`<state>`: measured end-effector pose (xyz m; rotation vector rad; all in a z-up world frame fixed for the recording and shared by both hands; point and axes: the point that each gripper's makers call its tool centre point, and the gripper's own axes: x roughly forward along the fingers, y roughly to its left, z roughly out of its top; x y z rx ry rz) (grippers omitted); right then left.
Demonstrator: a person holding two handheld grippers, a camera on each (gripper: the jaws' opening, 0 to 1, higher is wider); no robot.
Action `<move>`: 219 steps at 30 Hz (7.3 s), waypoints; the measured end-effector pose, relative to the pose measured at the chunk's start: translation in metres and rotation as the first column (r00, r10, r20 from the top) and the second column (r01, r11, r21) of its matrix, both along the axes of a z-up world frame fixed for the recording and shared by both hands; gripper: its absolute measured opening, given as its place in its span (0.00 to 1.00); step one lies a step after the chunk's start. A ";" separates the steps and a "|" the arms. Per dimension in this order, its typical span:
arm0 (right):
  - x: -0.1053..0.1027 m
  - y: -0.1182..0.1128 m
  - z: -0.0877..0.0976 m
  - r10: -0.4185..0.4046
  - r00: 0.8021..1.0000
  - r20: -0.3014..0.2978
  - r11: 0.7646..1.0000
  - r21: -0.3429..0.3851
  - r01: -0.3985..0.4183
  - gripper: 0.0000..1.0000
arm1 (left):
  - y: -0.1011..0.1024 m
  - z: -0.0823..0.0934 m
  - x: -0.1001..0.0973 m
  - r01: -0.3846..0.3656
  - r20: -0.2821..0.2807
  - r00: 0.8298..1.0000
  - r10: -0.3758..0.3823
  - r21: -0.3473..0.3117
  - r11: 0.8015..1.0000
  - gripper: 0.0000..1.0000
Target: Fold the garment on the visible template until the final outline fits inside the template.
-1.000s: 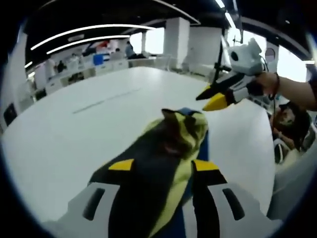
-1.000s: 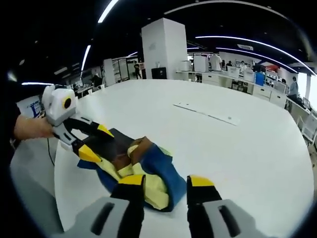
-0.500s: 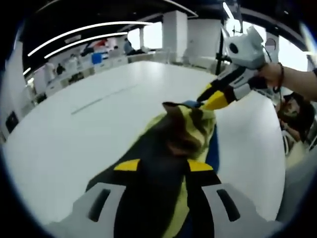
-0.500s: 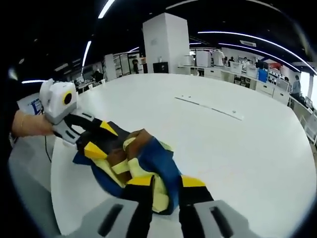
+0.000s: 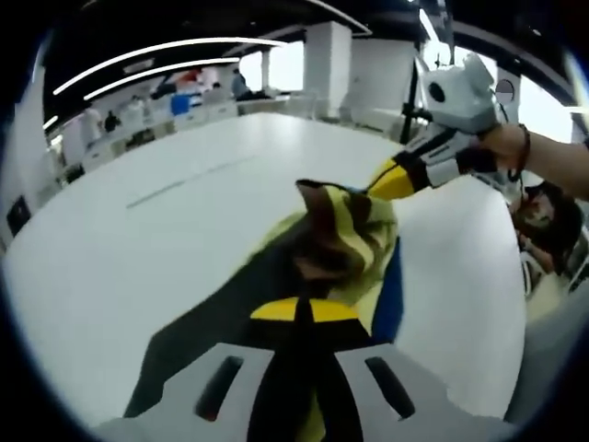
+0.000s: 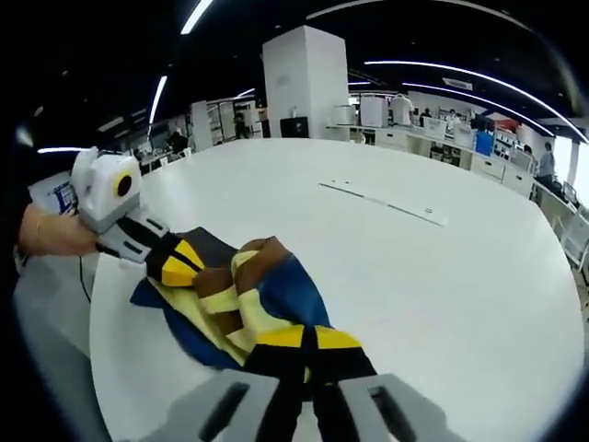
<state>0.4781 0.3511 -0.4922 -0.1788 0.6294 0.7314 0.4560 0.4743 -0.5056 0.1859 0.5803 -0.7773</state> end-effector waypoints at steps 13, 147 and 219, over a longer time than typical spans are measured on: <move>0.009 -0.025 0.017 -0.073 0.996 0.054 0.997 -0.027 0.074 0.00 | 0.013 0.038 0.007 -0.033 0.073 0.997 0.036 -0.044 0.999 0.00; 0.025 0.029 0.006 -0.306 0.937 -0.170 0.946 0.059 0.320 0.54 | 0.090 0.060 -0.002 -0.150 0.101 0.984 0.148 0.017 0.989 0.77; -0.010 0.063 -0.029 -0.262 0.964 -0.043 0.964 -0.058 0.259 0.00 | 0.065 -0.002 -0.034 -0.076 0.023 0.997 0.074 0.096 0.992 0.00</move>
